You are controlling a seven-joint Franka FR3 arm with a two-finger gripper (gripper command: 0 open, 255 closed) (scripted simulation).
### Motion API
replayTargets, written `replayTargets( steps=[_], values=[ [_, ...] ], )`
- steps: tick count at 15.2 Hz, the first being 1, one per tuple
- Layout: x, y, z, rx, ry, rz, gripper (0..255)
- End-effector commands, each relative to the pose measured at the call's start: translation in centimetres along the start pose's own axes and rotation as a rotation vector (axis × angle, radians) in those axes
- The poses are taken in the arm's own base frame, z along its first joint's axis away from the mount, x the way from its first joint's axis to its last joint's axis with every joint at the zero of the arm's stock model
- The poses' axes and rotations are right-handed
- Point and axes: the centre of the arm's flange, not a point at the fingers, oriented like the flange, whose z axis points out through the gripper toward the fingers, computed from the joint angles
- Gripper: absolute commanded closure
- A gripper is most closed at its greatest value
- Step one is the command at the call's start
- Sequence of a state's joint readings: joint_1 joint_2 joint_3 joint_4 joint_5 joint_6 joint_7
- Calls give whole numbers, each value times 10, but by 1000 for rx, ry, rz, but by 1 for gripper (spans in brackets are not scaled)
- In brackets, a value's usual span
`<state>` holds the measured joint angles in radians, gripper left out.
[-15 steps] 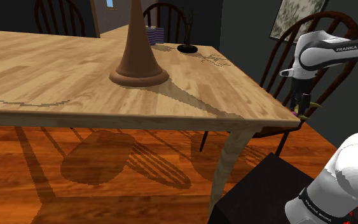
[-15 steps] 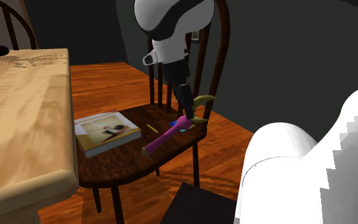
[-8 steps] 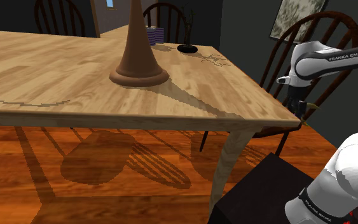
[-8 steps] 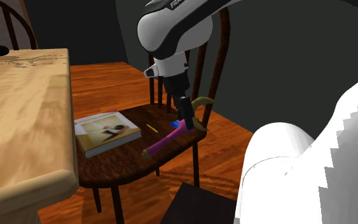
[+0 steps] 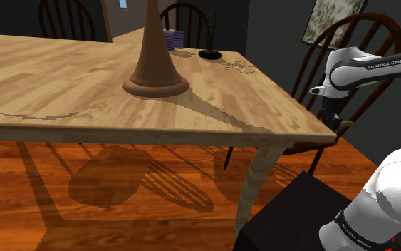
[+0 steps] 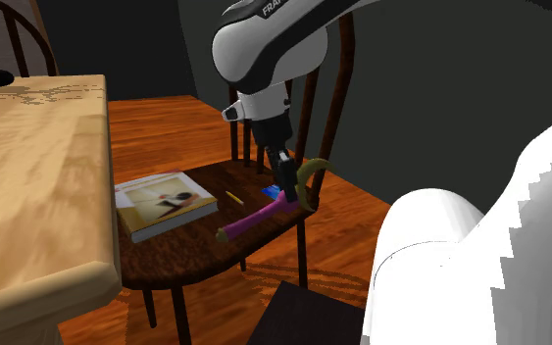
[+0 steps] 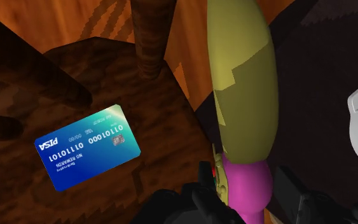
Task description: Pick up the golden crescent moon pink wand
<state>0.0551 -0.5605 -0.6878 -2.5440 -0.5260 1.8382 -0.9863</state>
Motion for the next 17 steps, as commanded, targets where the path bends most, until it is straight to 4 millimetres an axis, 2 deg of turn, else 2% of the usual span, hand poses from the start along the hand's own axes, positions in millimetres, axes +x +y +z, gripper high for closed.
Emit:
replayTargets(
  steps=[1,3,17],
  values=[
    [0,0,0,0,0,0,255],
    [0,0,0,0,0,0,255],
    [-16,-9,-72,0,0,0,255]
  ],
)
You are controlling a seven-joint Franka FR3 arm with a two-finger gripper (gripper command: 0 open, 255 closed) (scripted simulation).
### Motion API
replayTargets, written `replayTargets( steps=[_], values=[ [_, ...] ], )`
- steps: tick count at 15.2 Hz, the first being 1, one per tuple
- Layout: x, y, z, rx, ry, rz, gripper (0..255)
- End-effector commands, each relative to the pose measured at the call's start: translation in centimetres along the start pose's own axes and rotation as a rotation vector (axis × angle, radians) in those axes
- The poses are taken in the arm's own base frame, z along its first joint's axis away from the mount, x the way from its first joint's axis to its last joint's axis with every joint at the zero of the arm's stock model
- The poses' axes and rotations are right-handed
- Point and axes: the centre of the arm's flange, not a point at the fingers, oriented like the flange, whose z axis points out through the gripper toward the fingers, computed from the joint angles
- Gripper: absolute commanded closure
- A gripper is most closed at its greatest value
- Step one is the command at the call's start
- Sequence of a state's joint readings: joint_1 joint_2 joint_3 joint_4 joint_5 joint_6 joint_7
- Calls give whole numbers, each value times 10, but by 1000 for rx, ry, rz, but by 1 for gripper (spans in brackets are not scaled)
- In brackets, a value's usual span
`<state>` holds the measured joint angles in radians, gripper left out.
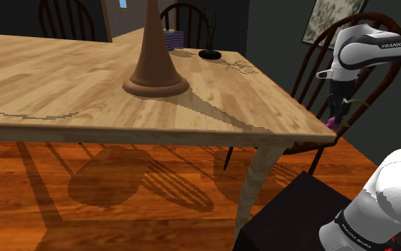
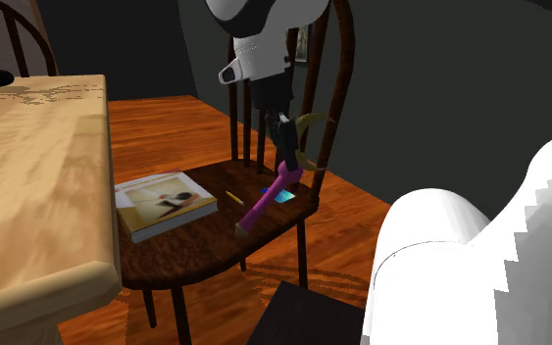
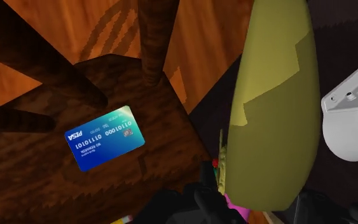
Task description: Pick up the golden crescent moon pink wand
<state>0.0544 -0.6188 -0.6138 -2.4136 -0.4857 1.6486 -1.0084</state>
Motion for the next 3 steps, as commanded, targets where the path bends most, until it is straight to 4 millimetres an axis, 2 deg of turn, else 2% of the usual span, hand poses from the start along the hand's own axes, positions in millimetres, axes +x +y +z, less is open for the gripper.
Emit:
replayTargets(
  steps=[1,3],
  values=[
    [-3,-1,-9,0,0,0,255],
    [-3,-1,-10,0,0,0,255]
  ],
)
